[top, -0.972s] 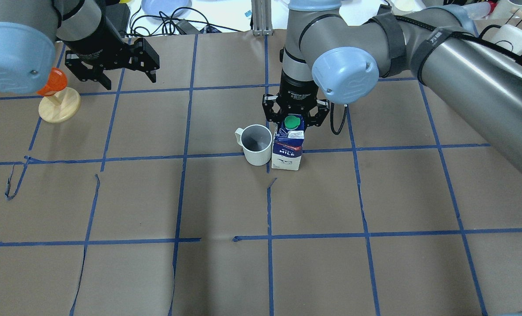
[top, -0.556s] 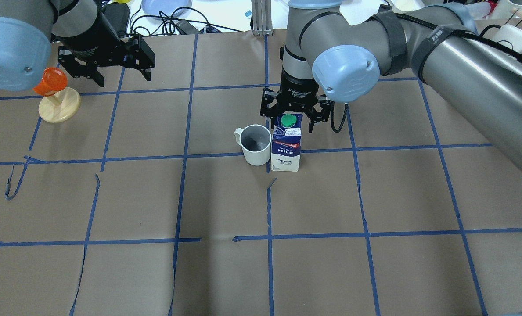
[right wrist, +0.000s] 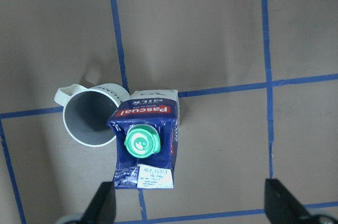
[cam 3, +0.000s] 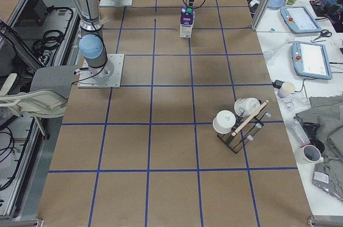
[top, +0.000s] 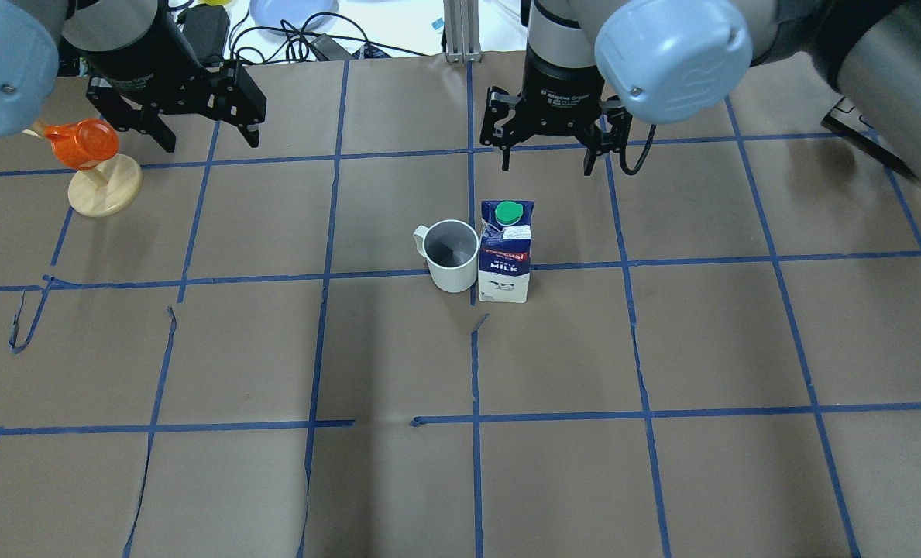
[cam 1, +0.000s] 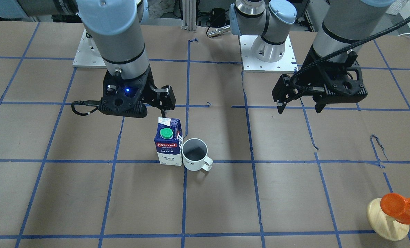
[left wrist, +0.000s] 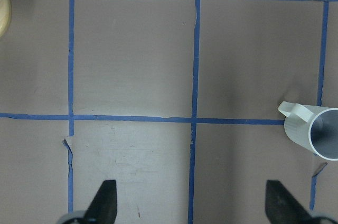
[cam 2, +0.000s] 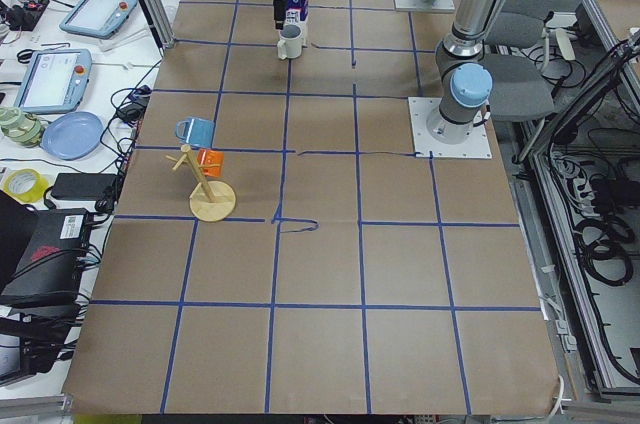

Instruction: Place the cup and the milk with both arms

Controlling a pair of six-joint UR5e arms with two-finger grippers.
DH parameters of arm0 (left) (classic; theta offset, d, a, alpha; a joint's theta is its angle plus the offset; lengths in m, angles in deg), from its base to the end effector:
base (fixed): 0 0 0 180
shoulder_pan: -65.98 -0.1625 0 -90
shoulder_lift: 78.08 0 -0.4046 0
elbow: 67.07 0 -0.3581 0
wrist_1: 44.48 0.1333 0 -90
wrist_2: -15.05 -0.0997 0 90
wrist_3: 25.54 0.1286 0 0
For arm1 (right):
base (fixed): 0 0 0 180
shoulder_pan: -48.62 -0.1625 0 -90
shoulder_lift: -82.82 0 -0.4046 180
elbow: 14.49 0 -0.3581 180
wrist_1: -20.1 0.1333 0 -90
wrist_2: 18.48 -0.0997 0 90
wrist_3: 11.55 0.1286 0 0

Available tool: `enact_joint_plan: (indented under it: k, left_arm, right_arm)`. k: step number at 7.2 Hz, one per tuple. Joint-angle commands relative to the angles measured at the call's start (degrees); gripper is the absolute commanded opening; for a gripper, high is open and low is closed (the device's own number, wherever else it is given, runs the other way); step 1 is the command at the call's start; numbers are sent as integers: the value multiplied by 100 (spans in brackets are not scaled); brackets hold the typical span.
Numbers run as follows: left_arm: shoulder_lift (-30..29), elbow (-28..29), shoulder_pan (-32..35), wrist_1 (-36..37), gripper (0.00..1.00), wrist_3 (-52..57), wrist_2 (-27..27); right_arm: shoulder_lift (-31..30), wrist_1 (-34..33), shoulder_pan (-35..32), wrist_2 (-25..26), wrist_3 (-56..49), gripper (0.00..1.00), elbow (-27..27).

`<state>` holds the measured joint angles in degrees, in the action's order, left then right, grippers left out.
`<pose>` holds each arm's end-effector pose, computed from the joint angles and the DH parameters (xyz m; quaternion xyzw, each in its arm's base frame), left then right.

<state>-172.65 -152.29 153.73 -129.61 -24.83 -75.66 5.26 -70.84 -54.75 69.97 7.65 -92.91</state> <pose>-0.1119 -0.5058 0.4479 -0.0137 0.9989 -0.0441 0.0073 0.2591 -0.4987 0.4238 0.0508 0.9986 0.0031 0.0132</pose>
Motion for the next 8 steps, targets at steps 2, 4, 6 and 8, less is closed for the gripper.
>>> enact_joint_plan:
  k: [2,4,6,8]
  left_arm:
    - [26,-21,14,-47,100,-1,-17]
    - [53,-65,14,-47,100,-1,-17]
    - [53,-74,14,-47,100,-1,-17]
    - [53,-83,23,-56,100,-1,-17]
  right_arm:
    - [-296,560,193,243,-776,100,283]
    - [-322,525,674,242,-1676,100,274]
    - [-401,551,1544,216,-2382,100,274]
    - [-506,578,1583,216,-2351,100,152]
